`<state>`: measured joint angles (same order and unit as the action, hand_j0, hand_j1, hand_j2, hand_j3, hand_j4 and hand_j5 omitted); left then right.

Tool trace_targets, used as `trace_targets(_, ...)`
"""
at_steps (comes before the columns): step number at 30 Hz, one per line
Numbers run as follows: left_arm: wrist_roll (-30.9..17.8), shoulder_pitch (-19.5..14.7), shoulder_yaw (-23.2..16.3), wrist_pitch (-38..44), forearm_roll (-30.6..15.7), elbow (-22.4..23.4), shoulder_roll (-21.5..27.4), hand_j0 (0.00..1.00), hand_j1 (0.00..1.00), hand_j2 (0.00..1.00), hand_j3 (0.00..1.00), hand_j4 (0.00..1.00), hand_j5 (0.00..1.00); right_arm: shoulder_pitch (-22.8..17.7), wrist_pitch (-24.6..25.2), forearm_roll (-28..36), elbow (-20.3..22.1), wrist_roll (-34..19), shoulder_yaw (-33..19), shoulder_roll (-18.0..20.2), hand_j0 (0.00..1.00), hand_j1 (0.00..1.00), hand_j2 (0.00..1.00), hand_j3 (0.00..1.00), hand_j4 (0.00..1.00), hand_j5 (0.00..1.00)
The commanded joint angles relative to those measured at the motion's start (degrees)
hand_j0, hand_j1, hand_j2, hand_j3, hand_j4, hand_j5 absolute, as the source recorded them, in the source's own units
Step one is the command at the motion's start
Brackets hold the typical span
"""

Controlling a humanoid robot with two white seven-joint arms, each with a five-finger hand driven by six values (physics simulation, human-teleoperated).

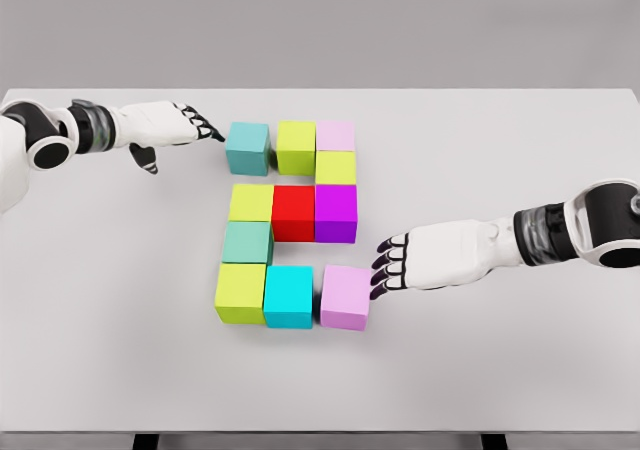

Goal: Assemble the squares on the desktop into the number 2

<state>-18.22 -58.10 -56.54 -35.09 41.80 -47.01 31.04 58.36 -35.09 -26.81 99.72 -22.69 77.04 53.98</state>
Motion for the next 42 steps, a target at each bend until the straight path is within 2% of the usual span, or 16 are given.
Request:
trace_targets(1,0.03,0.0,-0.06,0.09,-0.05,-0.98,-0.01,1.0,1.0,1.0,1.0,1.0,1.0,0.0,0.09,0.27,0.04,-0.07,0.04,-0.11,0.97,0.97,0.97,0.97,0.97,0.97)
trace_targets(12,-0.06,0.18,-0.15,0.09,-0.05,-2.12,0.16,1.0,1.0,1.0,1.0,1.0,1.0,0.0,0.09,0.18,-0.05,-0.07,-0.05,-0.02,0.97,0.97,0.97,0.97,0.97,0.97)
trace_targets(18,-0.06,0.26,-0.24,0.09,-0.31,-2.29,2.35,1.0,1.0,1.0,1.0,1.0,1.0,0.09,0.09,0.27,-0.23,-0.16,-0.31,0.07,0.97,0.97,0.97,0.97,0.97,0.97)
trace_targets(25,0.03,1.32,-1.38,0.09,-0.66,-8.71,6.31,1.0,1.0,1.0,1.0,1.0,1.0,0.0,0.09,0.45,0.13,-1.3,-0.31,-0.19,0.97,0.97,0.97,0.97,0.97,0.97)
trace_targets(30,0.03,2.11,-1.38,0.09,-0.58,-10.21,6.4,1.0,1.0,1.0,1.0,1.0,1.0,0.0,0.09,0.36,0.13,-1.3,-0.31,-0.46,0.97,0.97,0.97,0.97,0.97,0.97)
trace_targets(42,0.03,2.37,-1.29,0.09,-0.4,-10.12,5.17,1.0,1.0,1.0,1.0,1.0,1.0,0.0,0.09,0.36,0.13,-1.3,-0.31,-1.34,0.97,0.97,0.97,0.97,0.97,0.97)
